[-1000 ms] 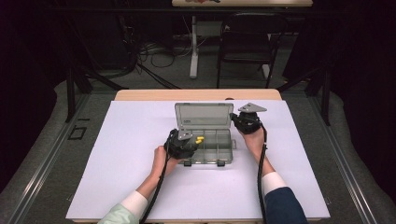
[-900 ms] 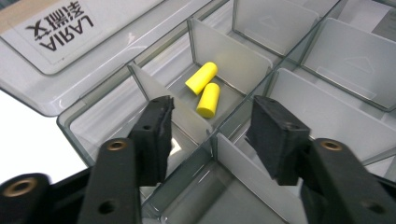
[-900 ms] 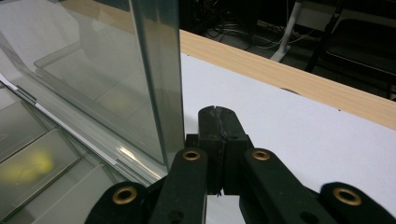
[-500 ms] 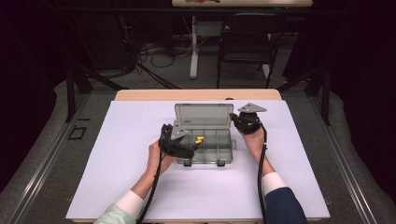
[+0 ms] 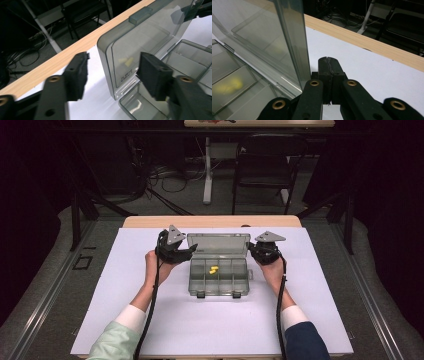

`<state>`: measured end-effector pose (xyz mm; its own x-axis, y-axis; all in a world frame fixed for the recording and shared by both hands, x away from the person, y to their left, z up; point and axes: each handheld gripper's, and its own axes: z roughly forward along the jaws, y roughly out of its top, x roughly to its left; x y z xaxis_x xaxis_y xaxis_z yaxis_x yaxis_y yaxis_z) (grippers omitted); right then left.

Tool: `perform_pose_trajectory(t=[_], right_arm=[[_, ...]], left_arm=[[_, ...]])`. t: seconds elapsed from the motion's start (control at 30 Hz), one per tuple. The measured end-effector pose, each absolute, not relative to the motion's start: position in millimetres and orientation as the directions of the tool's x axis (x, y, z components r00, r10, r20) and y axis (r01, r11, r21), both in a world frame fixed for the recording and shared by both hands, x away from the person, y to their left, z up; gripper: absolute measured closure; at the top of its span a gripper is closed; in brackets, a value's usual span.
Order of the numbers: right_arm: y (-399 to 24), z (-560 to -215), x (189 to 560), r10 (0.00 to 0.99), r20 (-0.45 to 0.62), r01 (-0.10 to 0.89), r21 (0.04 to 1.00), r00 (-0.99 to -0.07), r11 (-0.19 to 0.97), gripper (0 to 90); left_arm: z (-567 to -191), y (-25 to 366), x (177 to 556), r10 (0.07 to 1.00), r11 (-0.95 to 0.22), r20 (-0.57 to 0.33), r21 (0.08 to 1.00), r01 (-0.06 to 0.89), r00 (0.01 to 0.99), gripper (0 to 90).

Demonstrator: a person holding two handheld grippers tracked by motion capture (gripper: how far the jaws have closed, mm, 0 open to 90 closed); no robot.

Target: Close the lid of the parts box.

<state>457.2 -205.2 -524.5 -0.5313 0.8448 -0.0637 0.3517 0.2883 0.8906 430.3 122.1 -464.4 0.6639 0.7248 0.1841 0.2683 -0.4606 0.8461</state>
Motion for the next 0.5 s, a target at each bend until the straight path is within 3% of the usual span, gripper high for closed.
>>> perform_pose_trajectory(t=[0.13, 0.5], right_arm=[[-206.5, -521.6, 454.7, 0.844, -0.073, 0.348, 0.890, -0.532, 0.296, 89.1], [-219.7, -507.6, 442.4, 0.827, -0.093, 0.324, 0.891, -0.554, 0.317, 87.4]], left_arm=[[-463.8, 122.5, 429.5, 0.712, -0.461, 0.187, 0.852, 0.250, 0.676, 58.0], [-463.9, 123.3, 425.7, 0.700, -0.488, 0.226, 0.844, 0.222, 0.678, 65.8]])
